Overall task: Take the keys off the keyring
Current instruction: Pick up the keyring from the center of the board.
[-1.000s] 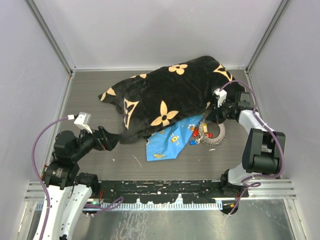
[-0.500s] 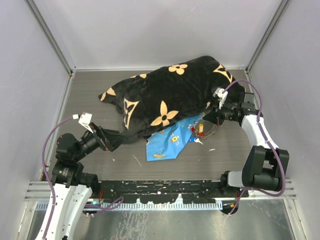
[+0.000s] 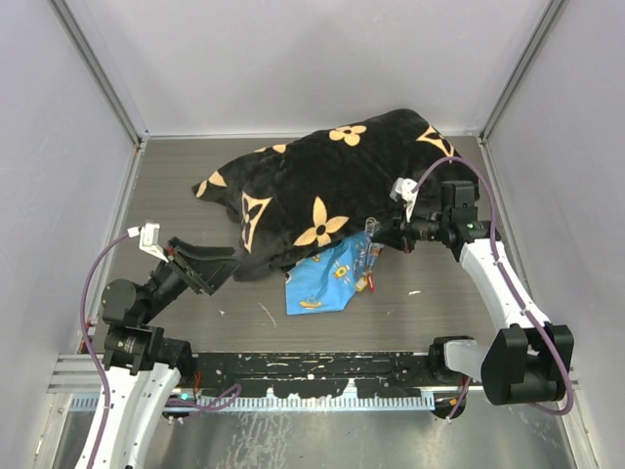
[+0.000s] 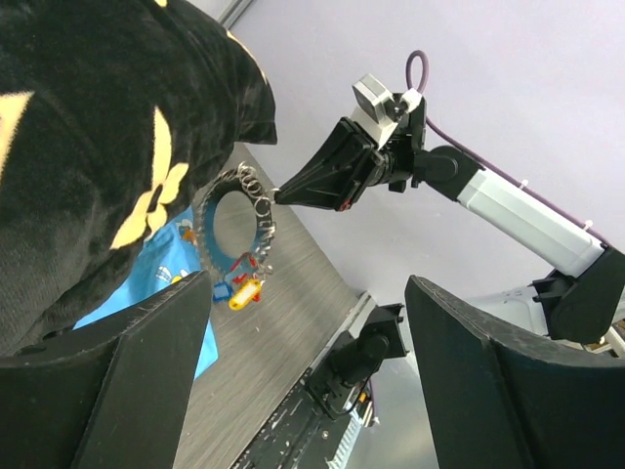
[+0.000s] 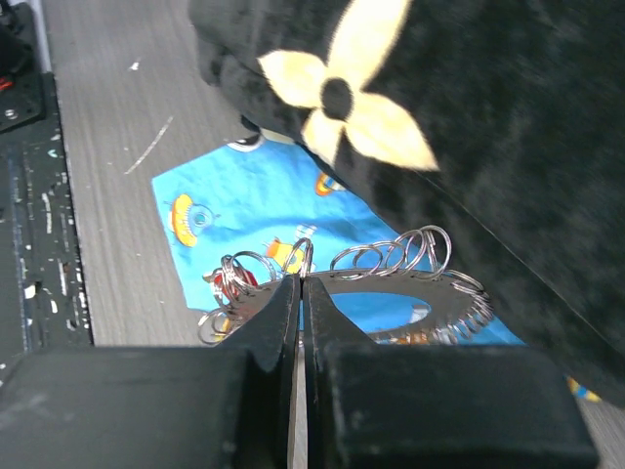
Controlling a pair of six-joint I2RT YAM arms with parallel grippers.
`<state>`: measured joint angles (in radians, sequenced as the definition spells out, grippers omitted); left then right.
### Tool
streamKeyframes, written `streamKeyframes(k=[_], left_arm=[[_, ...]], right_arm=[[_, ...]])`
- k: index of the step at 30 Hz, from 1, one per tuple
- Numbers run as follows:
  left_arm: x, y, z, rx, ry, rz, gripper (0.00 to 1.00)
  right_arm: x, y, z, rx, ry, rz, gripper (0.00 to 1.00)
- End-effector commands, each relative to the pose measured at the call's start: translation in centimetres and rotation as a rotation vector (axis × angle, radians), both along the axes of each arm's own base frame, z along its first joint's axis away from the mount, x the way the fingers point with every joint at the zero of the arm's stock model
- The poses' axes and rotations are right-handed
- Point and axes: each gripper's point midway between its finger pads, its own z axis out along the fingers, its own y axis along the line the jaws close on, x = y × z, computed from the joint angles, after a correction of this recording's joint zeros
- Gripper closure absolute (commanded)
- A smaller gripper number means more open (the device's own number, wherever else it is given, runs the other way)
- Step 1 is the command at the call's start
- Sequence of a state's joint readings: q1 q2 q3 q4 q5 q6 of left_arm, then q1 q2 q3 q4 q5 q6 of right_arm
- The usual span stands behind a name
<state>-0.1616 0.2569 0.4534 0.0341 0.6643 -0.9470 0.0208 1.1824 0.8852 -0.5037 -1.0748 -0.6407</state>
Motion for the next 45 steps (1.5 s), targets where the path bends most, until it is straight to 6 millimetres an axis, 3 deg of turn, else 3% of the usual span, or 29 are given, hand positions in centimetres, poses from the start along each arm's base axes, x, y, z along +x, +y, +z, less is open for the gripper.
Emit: streamKeyframes(k=[1, 7, 13, 17, 22, 26, 32, 45], left_arm=[[-0.2, -0.3, 2.2, -0.049, -0.07, -0.007, 0.18], [0.2, -2.7, 1.0, -0.021, -0.039, -0.069, 0.2], [-0.9, -9.5, -1.6, 0.162, -0.073, -0.178, 0.2], [-1.4, -14.5, -4.6, 0.32, -0.144, -0.251, 0.19], [-0.8, -18.0, -7.6, 0.424, -0.186, -0.35, 0.17], [-0.1, -19.3, -8.9, 0.495, -0.206, -0.381, 0.13], [1.7, -19.8, -9.0, 0.536, -0.159, -0.321, 0.08], [5.1, -21.0, -10.1, 0.585, 0.019, -0.189, 0.12]], right_arm=[[-0.8, 1.9, 2.1, 0.051, -0.055, 0.067, 0.99], [-1.4, 2.5, 2.2, 0.065, -0.048, 0.1, 0.99], [-1.7, 2.7, 2.0, 0.069, -0.038, 0.113, 0.99], [-2.0, 2.9, 2.0, 0.074, -0.034, 0.13, 0.99], [-2.4, 3.4, 1.7, 0.072, -0.021, 0.155, 0.99], [-2.7, 3.8, 1.6, 0.071, -0.02, 0.176, 0.99], [-3.1, 4.3, 1.4, 0.068, -0.014, 0.197, 0.99], [-3.3, 4.6, 1.4, 0.067, -0.013, 0.212, 0.99]])
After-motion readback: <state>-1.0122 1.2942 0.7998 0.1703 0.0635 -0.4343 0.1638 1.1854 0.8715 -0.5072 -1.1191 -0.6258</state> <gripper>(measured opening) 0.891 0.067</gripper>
